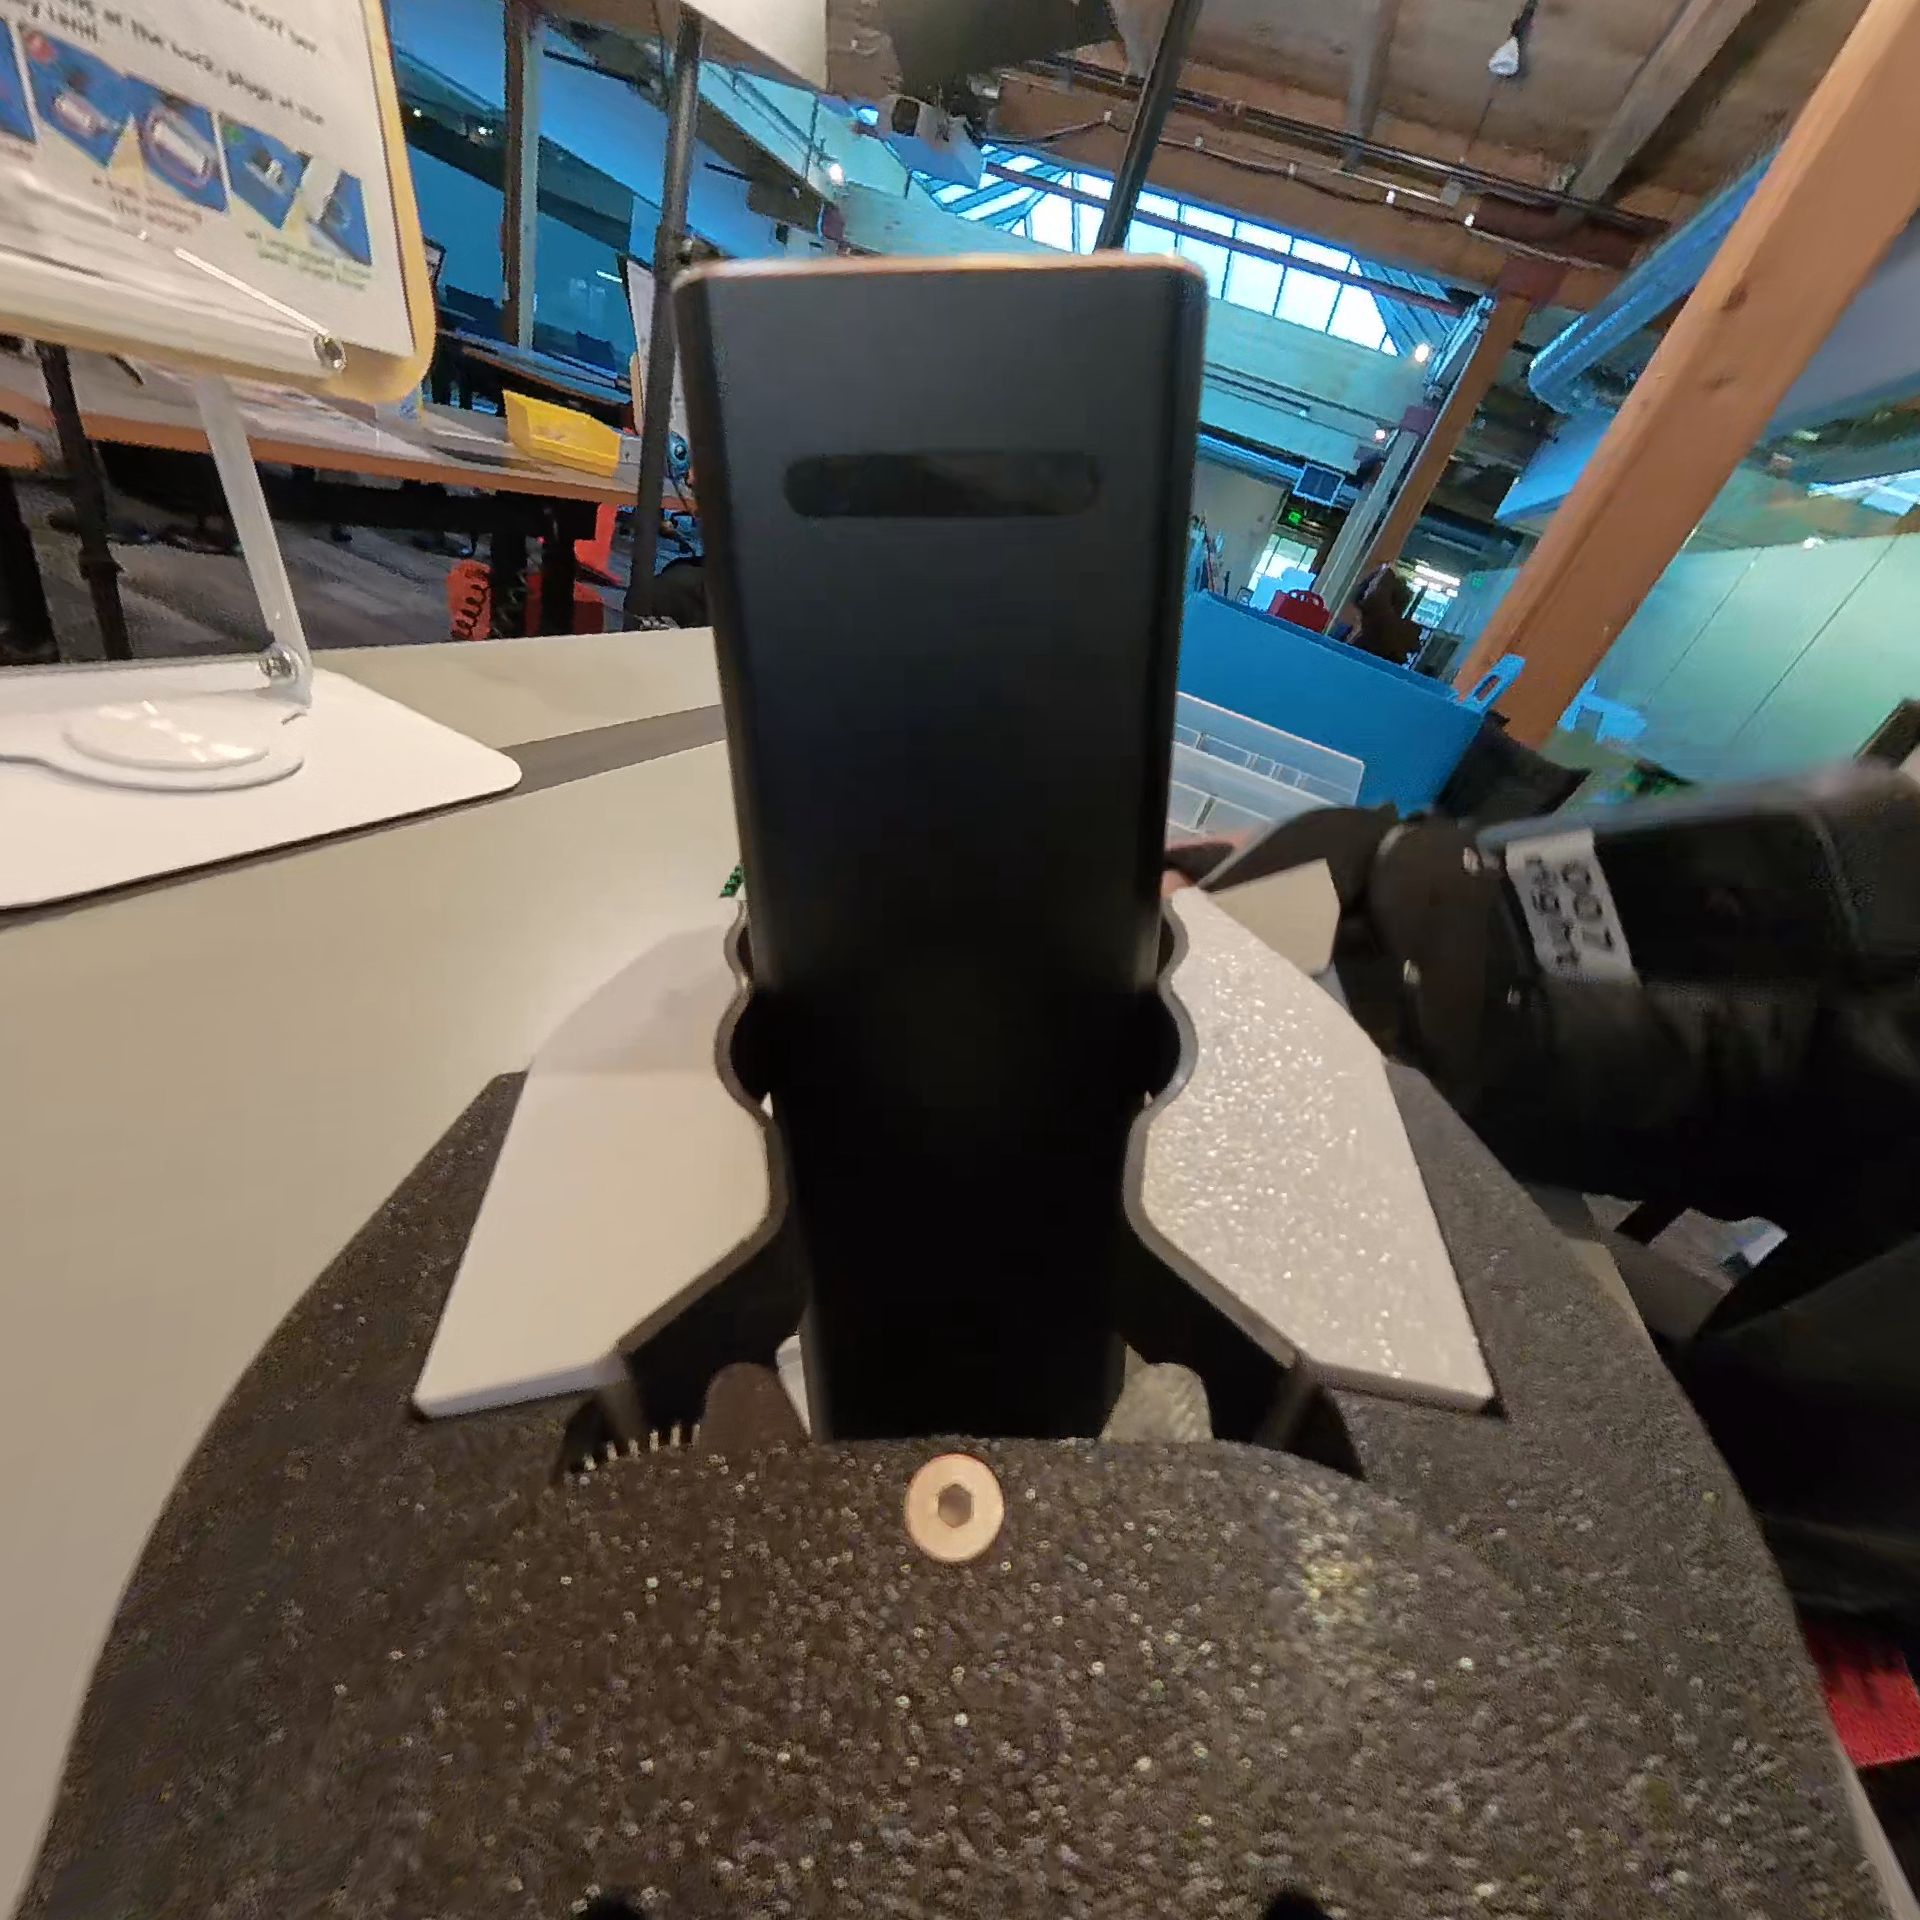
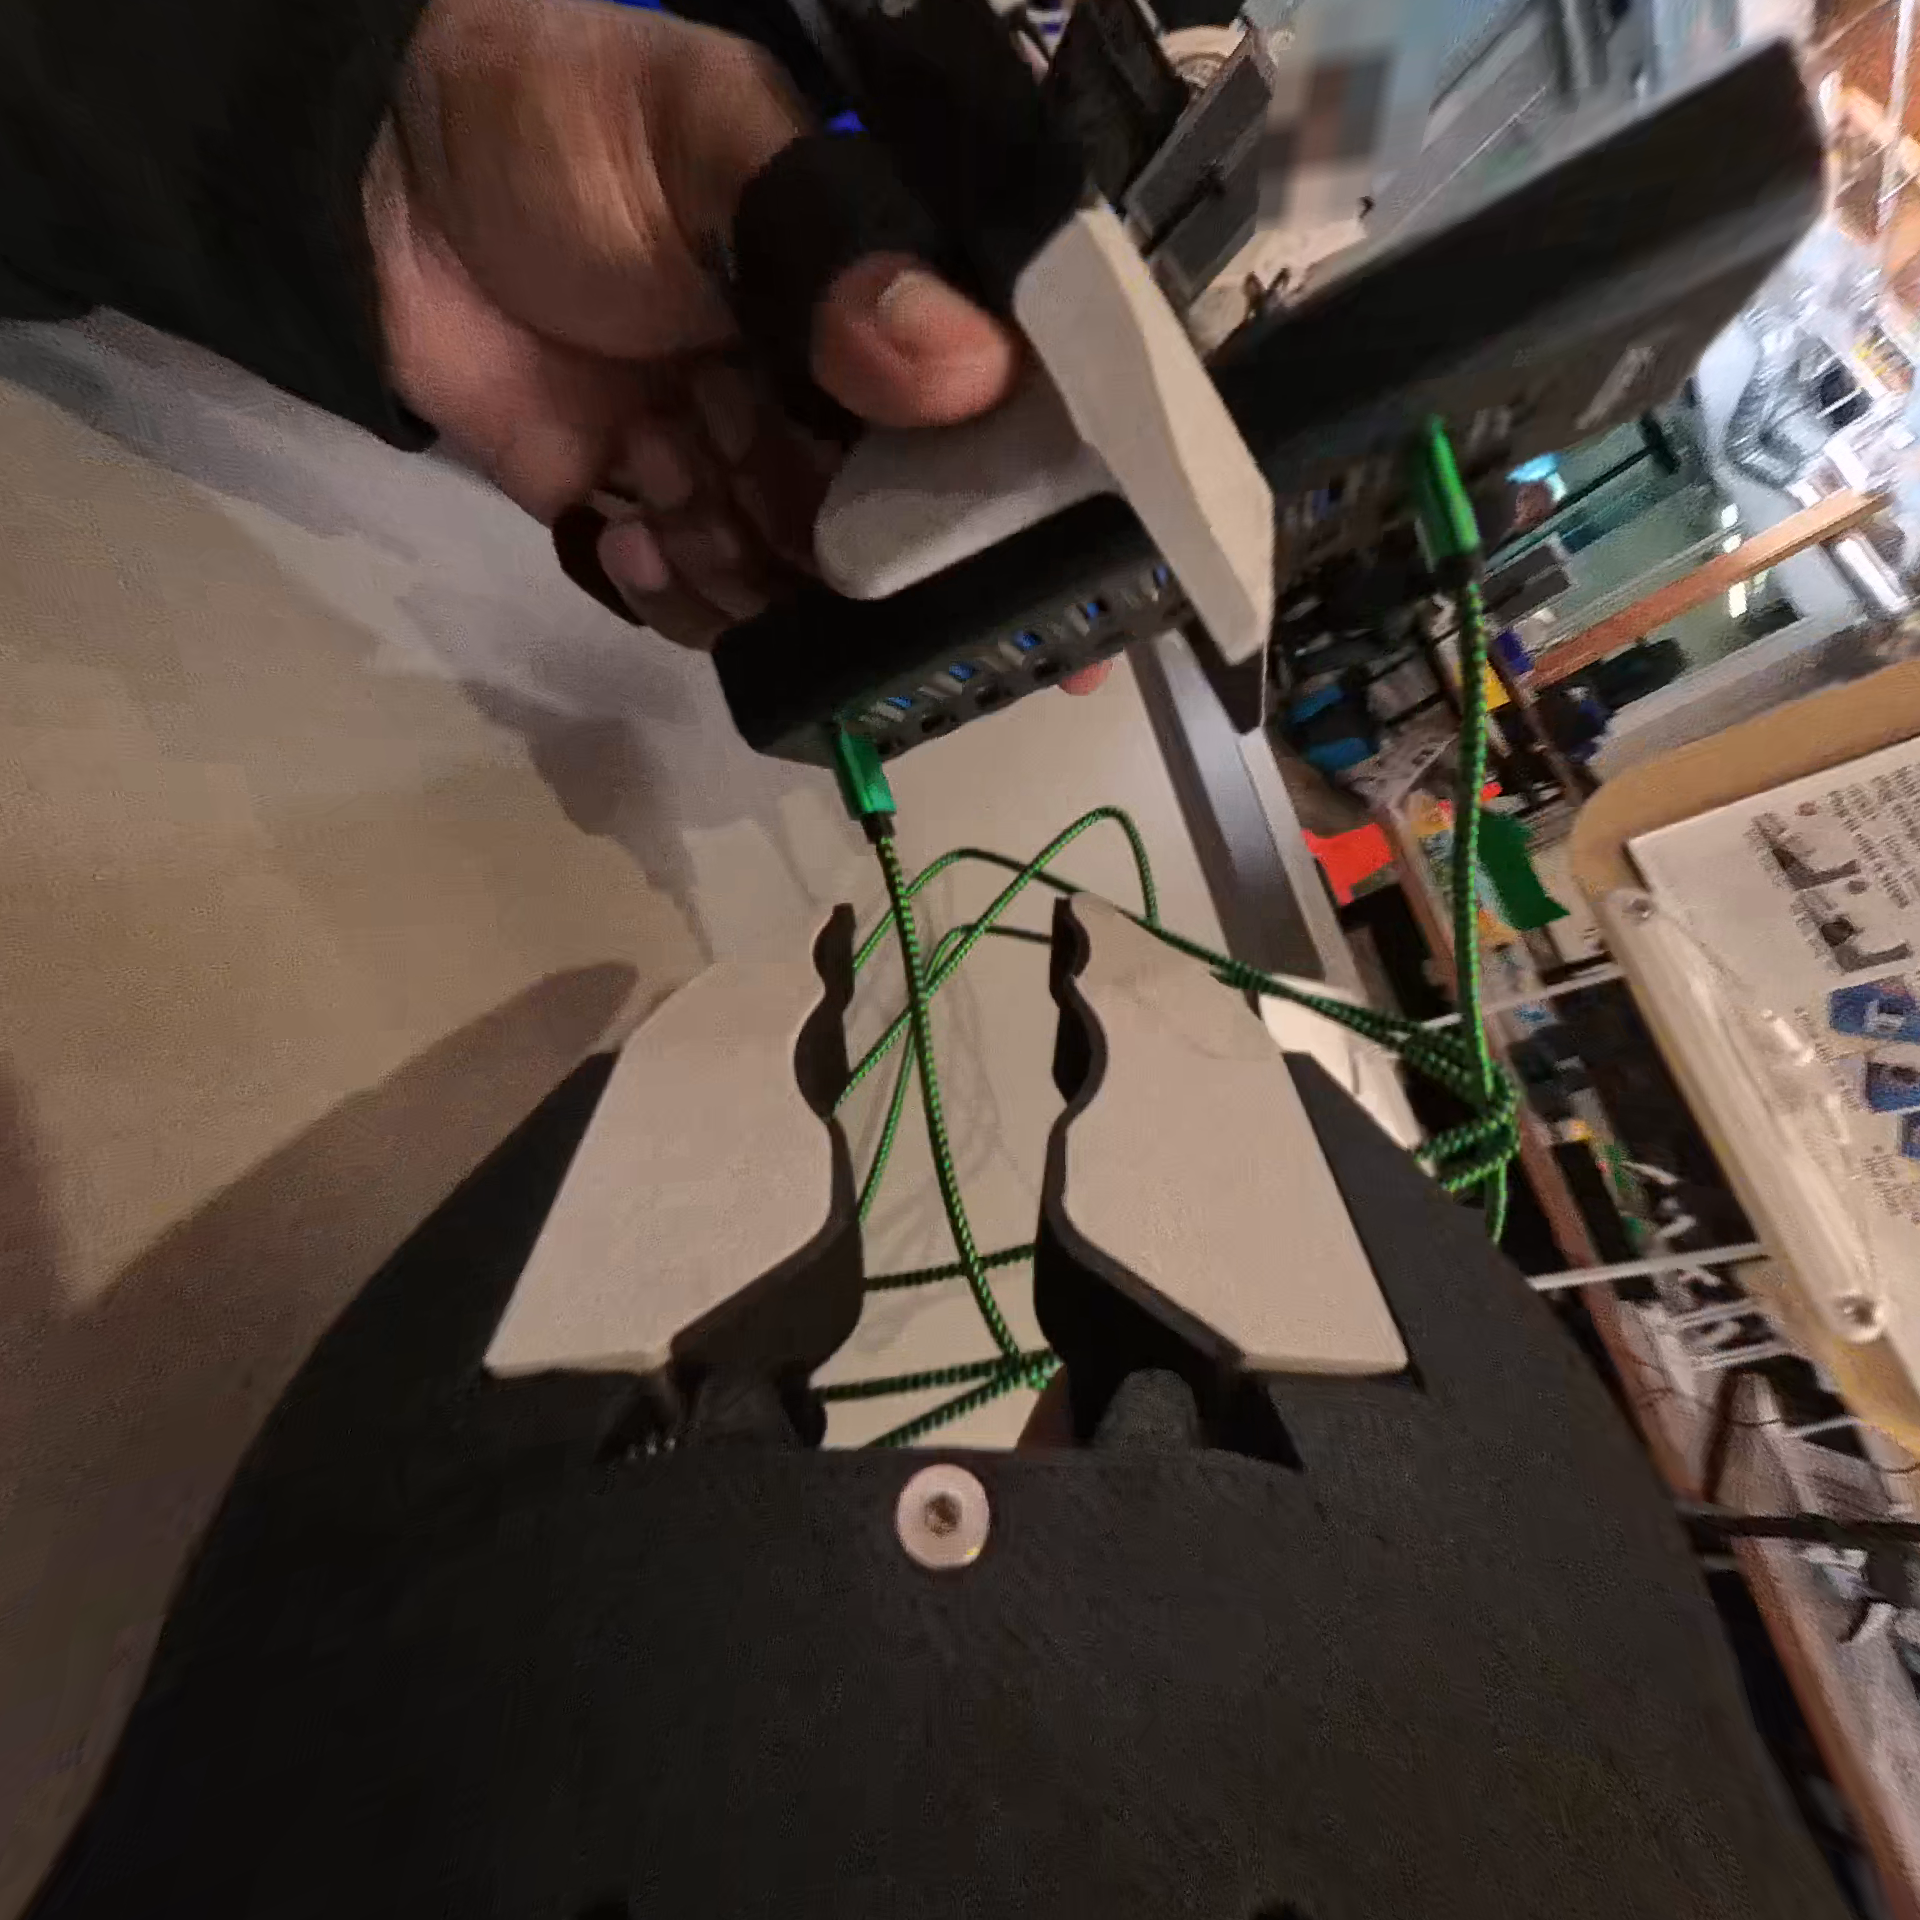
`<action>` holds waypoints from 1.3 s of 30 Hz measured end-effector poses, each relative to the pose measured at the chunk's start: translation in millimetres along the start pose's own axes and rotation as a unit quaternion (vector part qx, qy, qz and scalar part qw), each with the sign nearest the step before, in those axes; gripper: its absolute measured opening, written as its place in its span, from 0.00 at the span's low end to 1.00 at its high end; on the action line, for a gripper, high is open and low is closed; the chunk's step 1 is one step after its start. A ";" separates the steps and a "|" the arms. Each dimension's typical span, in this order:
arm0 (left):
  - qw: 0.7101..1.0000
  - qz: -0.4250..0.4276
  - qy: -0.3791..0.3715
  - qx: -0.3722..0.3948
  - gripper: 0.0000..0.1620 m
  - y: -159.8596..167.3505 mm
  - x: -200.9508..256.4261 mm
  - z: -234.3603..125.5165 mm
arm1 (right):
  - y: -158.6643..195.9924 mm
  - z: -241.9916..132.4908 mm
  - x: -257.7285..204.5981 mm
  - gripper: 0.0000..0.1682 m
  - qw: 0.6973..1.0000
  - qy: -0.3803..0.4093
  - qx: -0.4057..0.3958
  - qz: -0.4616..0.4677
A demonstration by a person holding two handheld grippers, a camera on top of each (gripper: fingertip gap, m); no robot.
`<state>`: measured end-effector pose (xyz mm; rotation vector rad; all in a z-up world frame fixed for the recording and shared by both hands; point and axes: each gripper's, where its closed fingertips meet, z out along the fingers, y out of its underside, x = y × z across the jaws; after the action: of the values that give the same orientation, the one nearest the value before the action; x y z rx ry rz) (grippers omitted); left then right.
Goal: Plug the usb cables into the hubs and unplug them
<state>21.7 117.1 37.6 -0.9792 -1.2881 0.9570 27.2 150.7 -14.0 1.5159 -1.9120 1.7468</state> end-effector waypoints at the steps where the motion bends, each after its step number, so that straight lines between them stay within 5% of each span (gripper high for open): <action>1: 1.000 -0.011 -0.001 0.001 0.44 1.6 -1.8 1.1 | -0.8 6.7 -2.1 0.21 1.000 0.015 0.001 -0.025; 8: 0.997 -0.075 0.025 0.015 0.44 9.7 -5.6 9.3 | -2.1 34.7 -24.6 0.17 0.992 0.039 -0.016 -0.115; 12: 0.994 -0.103 0.046 0.016 0.44 15.5 -1.8 16.0 | 5.0 39.2 -26.2 0.04 0.986 0.066 -0.035 -0.148; 26: 0.994 -0.072 0.036 -0.073 0.49 39.2 8.3 30.8 | 27.3 20.0 -26.1 0.04 0.962 0.084 -0.088 -0.244; 39: 0.956 -0.055 -0.207 -0.199 0.40 70.5 -27.7 29.6 | 41.3 26.1 -24.6 0.04 0.921 0.122 -0.206 -0.307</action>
<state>-10.6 113.8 -37.0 -1.0284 -1.9229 0.8593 22.2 135.8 -66.4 1.4362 -1.3562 1.1090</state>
